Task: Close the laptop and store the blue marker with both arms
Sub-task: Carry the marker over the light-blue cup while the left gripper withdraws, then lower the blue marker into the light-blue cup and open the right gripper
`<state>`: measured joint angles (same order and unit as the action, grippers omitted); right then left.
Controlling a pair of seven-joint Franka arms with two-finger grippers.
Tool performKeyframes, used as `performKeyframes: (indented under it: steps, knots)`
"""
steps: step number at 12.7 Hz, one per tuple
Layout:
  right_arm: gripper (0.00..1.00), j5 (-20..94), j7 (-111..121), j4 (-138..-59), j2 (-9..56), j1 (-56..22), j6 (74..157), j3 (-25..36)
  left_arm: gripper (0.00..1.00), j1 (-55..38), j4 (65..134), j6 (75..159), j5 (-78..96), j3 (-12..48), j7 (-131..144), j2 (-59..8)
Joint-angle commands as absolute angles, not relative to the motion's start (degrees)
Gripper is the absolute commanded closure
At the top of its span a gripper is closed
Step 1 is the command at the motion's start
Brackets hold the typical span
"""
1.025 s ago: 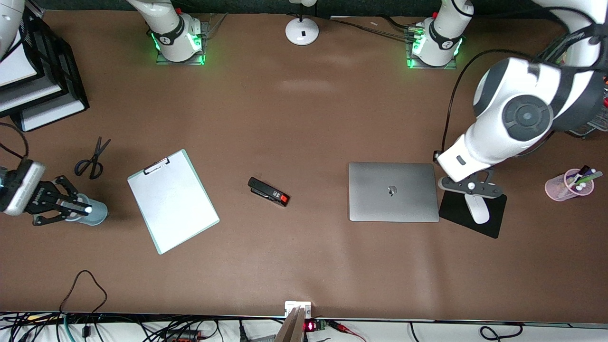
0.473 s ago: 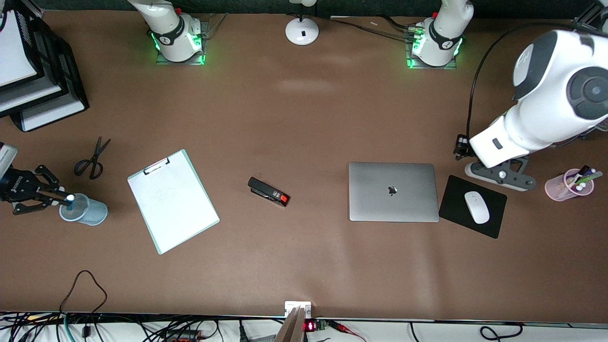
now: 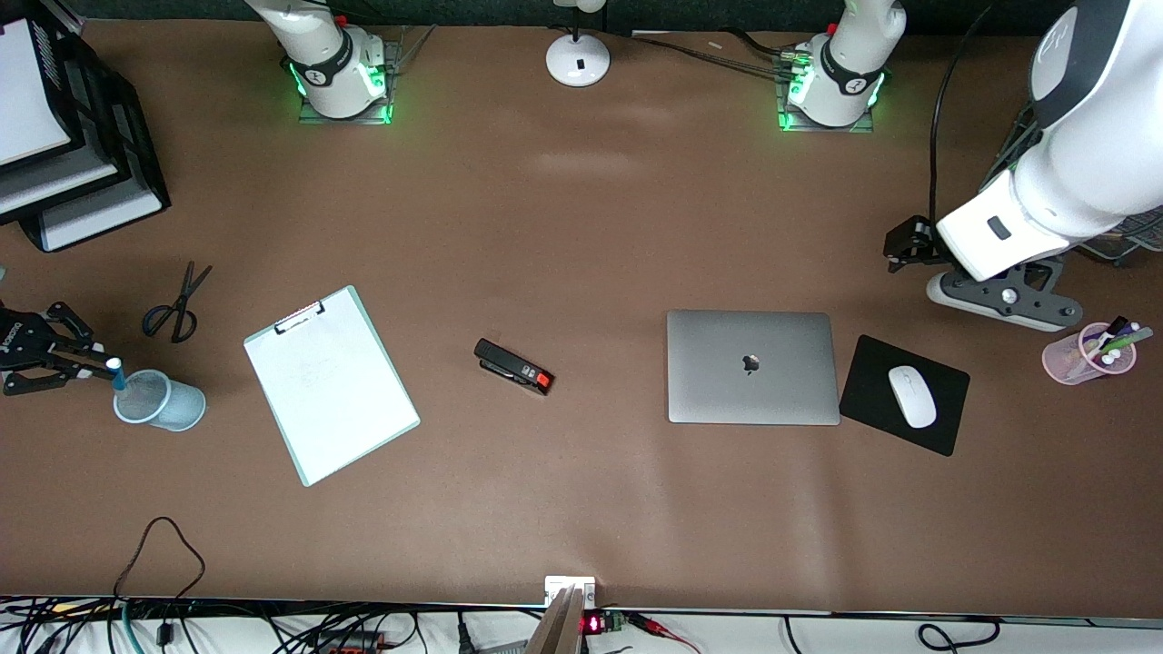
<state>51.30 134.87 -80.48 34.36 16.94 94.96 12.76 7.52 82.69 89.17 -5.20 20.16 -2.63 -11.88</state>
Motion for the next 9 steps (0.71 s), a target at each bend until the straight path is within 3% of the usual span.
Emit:
performKeyframes:
  steps: [1,4,5,6,9]
  knots:
    - [1.00,53.5,137.0,-80.2,36.9,18.3,94.6,12.0,0.00,8.3,81.3,86.9,-4.7,19.8,-4.1,-12.3]
    - [1.00,53.5,137.6,-80.2,38.1,18.9,94.8,12.0,0.00,9.8,81.7,85.6,-4.6,19.4,-4.7,-12.0]
    - [1.00,53.5,138.2,-80.2,38.8,19.1,94.8,12.0,0.00,8.1,82.1,85.8,-4.6,16.6,-4.8,-11.3]
    - [1.00,53.6,139.6,-80.1,39.1,19.2,95.4,12.0,0.00,2.6,84.9,86.6,-4.0,9.9,-5.0,-9.0]
    - [1.00,53.6,140.8,-77.2,41.9,19.2,96.3,12.0,0.00,0.4,99.1,97.6,-3.8,4.8,-4.7,1.6]
